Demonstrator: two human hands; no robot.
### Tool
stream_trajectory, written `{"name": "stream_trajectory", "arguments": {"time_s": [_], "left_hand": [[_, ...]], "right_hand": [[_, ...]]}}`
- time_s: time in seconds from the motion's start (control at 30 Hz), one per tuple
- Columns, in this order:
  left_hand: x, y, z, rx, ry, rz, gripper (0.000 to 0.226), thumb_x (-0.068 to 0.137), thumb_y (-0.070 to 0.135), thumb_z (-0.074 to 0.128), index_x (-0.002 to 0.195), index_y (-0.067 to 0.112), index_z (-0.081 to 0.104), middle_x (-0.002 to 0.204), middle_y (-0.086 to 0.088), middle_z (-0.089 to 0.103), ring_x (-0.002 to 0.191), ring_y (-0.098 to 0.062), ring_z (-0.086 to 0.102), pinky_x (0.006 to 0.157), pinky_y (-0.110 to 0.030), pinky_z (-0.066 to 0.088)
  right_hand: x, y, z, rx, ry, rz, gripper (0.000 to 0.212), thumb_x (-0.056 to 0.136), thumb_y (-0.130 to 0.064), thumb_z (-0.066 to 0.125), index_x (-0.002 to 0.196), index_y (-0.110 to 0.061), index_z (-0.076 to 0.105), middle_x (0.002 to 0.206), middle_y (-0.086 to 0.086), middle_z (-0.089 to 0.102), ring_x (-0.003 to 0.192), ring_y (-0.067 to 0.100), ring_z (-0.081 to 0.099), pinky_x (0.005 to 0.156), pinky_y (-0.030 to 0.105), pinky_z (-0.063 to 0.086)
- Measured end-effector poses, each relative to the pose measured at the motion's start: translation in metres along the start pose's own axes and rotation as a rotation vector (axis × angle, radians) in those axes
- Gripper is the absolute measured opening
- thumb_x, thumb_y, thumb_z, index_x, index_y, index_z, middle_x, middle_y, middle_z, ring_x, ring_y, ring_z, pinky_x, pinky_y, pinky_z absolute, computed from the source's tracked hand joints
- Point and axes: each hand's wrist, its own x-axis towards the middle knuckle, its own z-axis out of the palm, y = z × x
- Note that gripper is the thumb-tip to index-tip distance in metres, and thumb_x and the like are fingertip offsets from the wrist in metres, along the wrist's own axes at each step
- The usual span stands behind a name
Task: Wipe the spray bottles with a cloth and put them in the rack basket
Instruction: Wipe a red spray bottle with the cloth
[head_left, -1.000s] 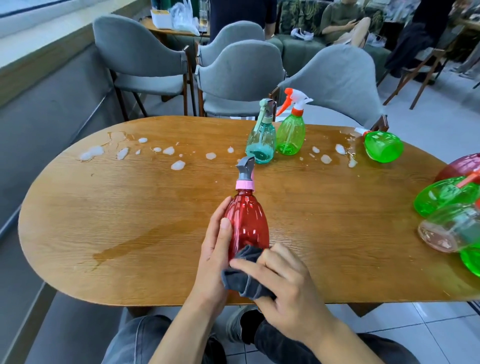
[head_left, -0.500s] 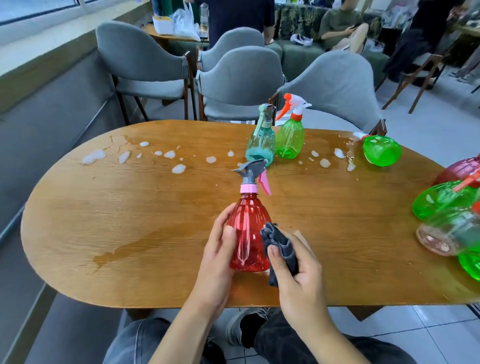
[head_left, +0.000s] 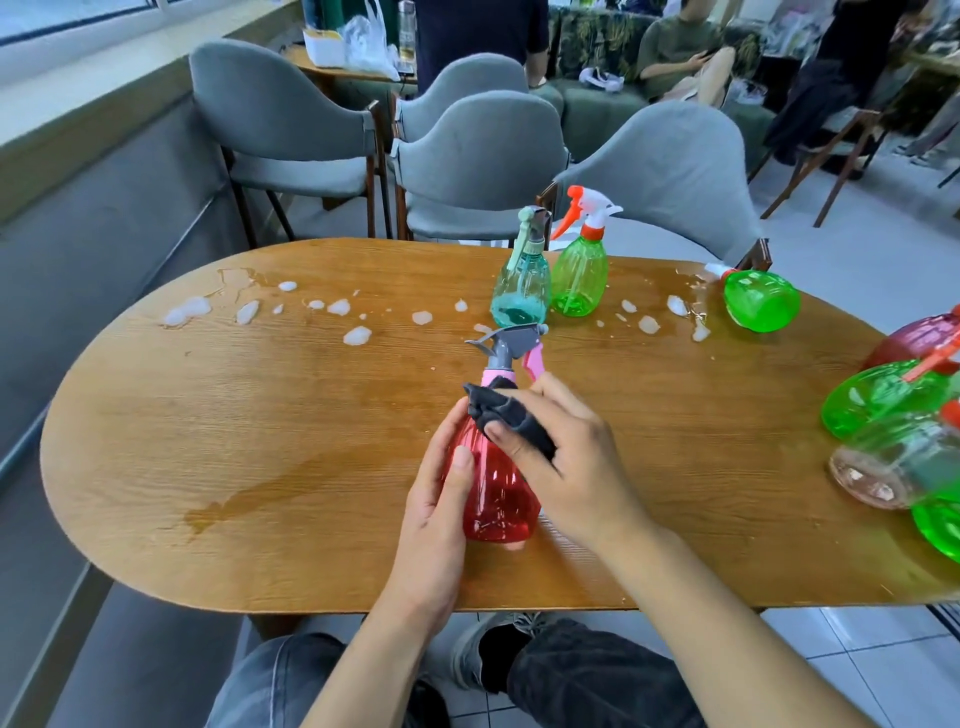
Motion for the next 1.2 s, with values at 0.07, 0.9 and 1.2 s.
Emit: {"name": "stream_trajectory", "arguments": {"time_s": [0.07, 0.9, 1.2], "left_hand": [[0.0, 0.001, 0.0, -0.039, 0.015, -0.036, 0.054, 0.094, 0.064, 0.066, 0.145, 0.053, 0.058, 0.152, 0.0, 0.062, 0.124, -0.038, 0.068, 0.083, -0.063, 0.062], [-0.002, 0.009, 0.004, -0.092, 0.011, -0.039, 0.044, 0.104, 0.051, 0.058, 0.148, 0.047, 0.056, 0.143, 0.002, 0.068, 0.107, -0.029, 0.077, 0.058, -0.041, 0.065], [0.001, 0.004, 0.001, -0.06, 0.053, -0.02, 0.041, 0.108, 0.049, 0.053, 0.149, 0.043, 0.057, 0.143, -0.004, 0.069, 0.127, -0.035, 0.068, 0.089, -0.047, 0.063]], "right_hand": [[-0.008, -0.001, 0.003, -0.02, 0.019, -0.082, 0.038, 0.103, -0.044, 0.059, 0.128, -0.018, 0.072, 0.093, -0.008, 0.05, 0.092, 0.011, 0.051, 0.081, 0.025, 0.043], [0.001, -0.001, -0.005, -0.02, -0.017, 0.089, 0.038, 0.11, -0.048, 0.04, 0.144, -0.04, 0.056, 0.127, -0.014, 0.069, 0.109, 0.002, 0.065, 0.089, 0.036, 0.057], [-0.057, 0.006, 0.002, -0.145, -0.035, -0.19, 0.035, 0.113, -0.043, 0.042, 0.142, -0.03, 0.055, 0.101, -0.005, 0.058, 0.084, 0.01, 0.058, 0.071, 0.03, 0.055]]}}
